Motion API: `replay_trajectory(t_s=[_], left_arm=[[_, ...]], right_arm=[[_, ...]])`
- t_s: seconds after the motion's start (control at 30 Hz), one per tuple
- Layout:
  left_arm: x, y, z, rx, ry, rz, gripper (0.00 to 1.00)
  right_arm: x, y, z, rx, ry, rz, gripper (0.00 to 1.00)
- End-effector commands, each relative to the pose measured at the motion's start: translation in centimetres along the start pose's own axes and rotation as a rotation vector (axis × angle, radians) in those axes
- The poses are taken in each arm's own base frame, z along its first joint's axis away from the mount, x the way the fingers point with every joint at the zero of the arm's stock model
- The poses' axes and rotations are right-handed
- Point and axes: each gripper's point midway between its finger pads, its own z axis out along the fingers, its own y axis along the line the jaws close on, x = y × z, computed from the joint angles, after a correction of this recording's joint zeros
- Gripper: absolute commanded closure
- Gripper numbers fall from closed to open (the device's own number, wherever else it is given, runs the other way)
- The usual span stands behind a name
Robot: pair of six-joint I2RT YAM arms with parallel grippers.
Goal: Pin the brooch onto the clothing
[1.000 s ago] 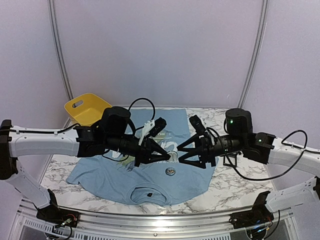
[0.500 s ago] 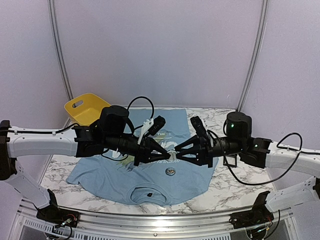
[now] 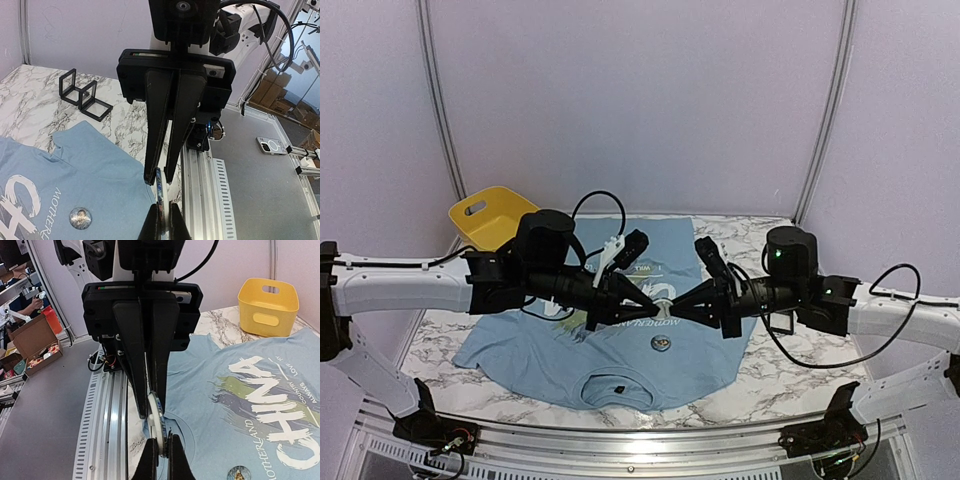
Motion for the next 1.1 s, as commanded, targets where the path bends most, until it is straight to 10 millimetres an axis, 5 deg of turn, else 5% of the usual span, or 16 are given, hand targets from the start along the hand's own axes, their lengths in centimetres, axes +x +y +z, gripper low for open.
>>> replay_trajectory(t_s=[0.0, 0.1, 0.2, 0.23, 0.5, 0.7, 0.8, 0.93, 1.07], left_arm=[[-1.3, -0.9, -0.8, 0.027, -0.041, 0.035, 1.00], [-1.3, -0.9, -0.8, 0.023, -0.041, 0.037, 1.00], [-1.3, 0.2, -1.2, -0.052, -0.058, 0.039, 0.72], [-1.3, 0.5, -1.4, -0.072, -0.070, 0.047, 0.70], [-1.9, 0.0, -2.0, -0.065, -0.124, 0.059, 0.92], [-2.6, -0.5, -2.2, -0.050, -0.141, 0.078, 0.79], [-3.0, -0.7, -2.3, -0.046, -0.151, 0.100, 0.82], [-3.3, -1.1, -2.4, -0.026, -0.157, 0.109, 0.99], [-3.0, -1.8, -2.5, 0.009, -0.151, 0.123, 1.00]], right_arm=[[-1.4, -0.1, 0.2, 0.009, -0.014, -0.009, 1.00], [-2.0, 0.2, 0.1, -0.006, -0.031, -0.010, 1.00], [-3.2, 0.5, -0.2, -0.009, -0.088, -0.023, 1.00], [-3.5, 0.6, -0.4, -0.012, -0.111, -0.018, 1.00], [-3.4, 0.8, -0.4, -0.028, -0.143, 0.002, 1.00], [-3.4, 1.3, -0.3, -0.058, -0.138, -0.006, 1.00], [-3.5, 1.5, -0.2, -0.072, -0.133, -0.002, 1.00], [-3.6, 1.4, -0.2, -0.069, -0.132, -0.002, 1.00], [-3.8, 1.2, -0.2, -0.053, -0.134, -0.001, 1.00]])
